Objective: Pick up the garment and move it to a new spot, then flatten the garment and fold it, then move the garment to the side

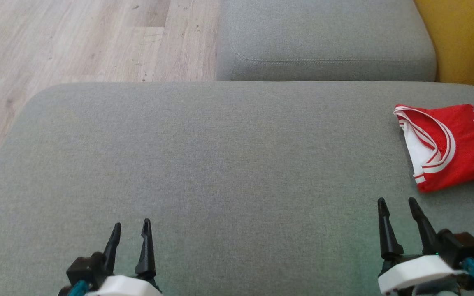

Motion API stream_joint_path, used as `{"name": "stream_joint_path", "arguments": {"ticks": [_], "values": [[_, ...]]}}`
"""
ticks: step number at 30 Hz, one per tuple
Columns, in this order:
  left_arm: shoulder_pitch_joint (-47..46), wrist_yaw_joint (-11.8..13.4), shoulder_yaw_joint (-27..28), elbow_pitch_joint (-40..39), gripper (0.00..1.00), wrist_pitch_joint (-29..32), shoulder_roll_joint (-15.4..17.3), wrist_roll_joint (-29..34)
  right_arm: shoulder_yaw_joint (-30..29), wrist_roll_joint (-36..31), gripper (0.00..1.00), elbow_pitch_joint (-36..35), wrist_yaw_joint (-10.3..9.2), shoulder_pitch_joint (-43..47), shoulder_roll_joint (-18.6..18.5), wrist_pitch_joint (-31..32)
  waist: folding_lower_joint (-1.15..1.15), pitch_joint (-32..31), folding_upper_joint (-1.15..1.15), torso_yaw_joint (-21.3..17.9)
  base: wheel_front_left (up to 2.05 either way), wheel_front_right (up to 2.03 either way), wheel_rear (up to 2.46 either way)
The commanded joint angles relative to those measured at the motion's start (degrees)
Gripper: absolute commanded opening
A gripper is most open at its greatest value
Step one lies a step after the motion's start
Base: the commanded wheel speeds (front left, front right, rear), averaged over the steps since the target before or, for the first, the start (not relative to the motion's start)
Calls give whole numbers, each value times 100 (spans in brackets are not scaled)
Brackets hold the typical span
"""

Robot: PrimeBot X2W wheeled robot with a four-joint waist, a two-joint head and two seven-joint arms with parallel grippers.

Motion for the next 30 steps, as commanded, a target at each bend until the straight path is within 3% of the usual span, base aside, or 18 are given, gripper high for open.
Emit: {"name": "stream_joint_path", "arguments": {"ticks": [1, 7, 8, 13, 30], "values": [[-295, -24, 183, -110, 100, -57, 24, 67, 176, 33, 100, -140, 37, -213, -31, -94, 0, 0, 0, -2, 0, 0, 0], [-329, -34, 198, -143, 100, -62, 18, 92, 206, 49, 100, -26, 37, -257, -31, -130, 0, 14, 0, -16, 0, 0, 0], [-8, -7, 5, 26, 0, 0, -4, 51, 69, 3, 0, 146, 0, -4, 1, -61, 0, 15, 0, -17, 0, 0, 0], [138, -10, -3, 290, 0, 23, -70, 8, 88, 55, 0, 525, -1, 84, 4, -42, 0, 21, 0, -26, 0, 0, 0], [47, -202, 407, 204, 0, 282, -187, -721, -11, 1097, 0, 471, 4, -74, 0, 182, 0, 64, 0, -93, 0, 0, 0]]}}
